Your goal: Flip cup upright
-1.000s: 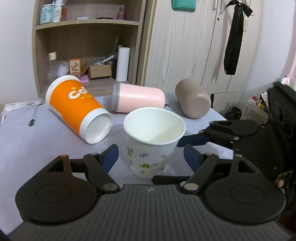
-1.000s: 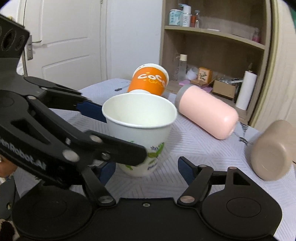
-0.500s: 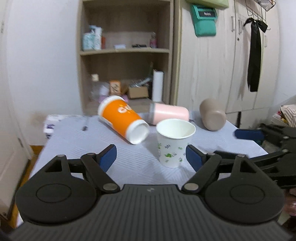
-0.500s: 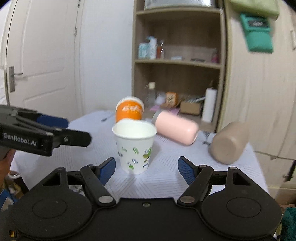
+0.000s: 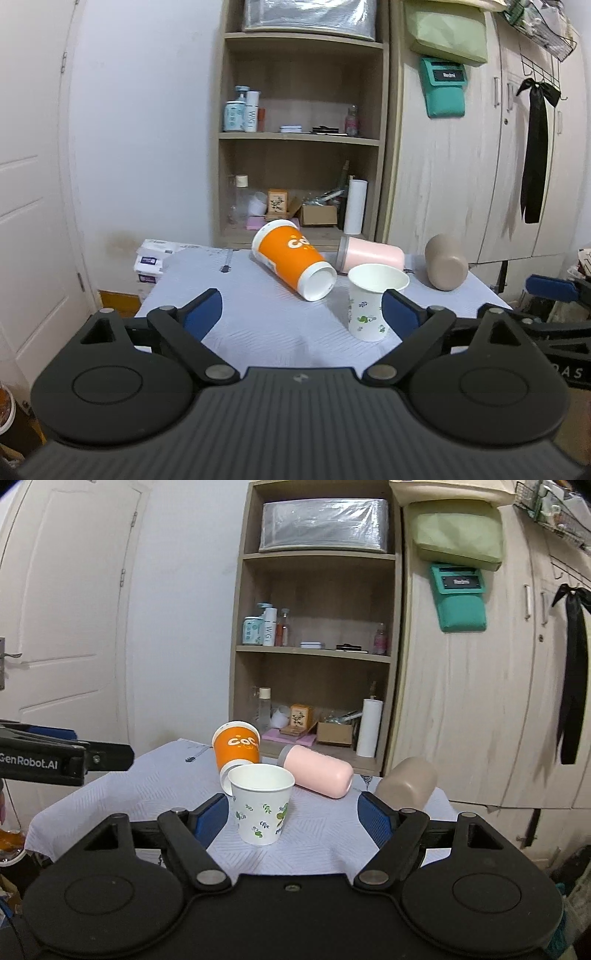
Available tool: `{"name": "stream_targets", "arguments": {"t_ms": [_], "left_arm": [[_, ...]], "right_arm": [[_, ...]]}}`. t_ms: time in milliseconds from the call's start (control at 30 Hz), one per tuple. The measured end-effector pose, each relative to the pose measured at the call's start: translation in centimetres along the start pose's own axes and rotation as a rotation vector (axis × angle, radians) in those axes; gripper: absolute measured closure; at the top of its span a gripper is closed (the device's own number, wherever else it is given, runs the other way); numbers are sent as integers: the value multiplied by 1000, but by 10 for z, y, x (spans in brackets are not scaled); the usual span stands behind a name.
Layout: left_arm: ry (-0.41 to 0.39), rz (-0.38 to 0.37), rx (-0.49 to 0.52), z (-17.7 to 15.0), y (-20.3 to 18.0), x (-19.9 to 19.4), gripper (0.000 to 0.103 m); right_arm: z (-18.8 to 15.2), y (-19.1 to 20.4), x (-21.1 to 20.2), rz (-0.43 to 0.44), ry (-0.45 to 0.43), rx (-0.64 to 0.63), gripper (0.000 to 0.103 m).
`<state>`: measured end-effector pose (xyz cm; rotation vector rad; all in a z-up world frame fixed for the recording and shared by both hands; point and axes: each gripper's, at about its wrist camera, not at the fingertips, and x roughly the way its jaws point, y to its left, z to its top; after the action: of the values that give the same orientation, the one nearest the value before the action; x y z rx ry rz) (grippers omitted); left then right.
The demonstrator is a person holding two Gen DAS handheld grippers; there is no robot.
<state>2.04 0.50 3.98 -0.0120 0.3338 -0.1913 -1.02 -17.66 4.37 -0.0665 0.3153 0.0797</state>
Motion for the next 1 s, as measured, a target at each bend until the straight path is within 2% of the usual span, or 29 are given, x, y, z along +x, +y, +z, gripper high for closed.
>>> {"name": "stream_targets", "arguments": {"t_ms": [100, 233, 300, 367, 500, 633, 1000], "left_arm": [[-6, 20, 1, -1, 3, -6, 8], [-29, 26, 1, -3, 5, -19, 8], [-42, 20, 1, -3, 6, -25, 7], [-50, 29, 1, -3, 7, -28, 2], [-57, 65, 32, -4, 2, -28, 0], [-15, 69, 39, -6, 0, -20, 0], [20, 82, 46, -10, -1, -14, 0]], "right_arm": [[-1, 5, -7, -27, 9, 3, 21], [-1, 9, -11, -48, 26, 15, 16], [-1, 11, -13, -45, 36, 13, 13], [-1, 11, -14, -34, 29, 22, 4], [-1, 8, -15, -51, 19, 60, 0], [-2, 9, -16, -84, 13, 56, 0], [-2, 10, -17, -131, 15, 75, 0]]}}
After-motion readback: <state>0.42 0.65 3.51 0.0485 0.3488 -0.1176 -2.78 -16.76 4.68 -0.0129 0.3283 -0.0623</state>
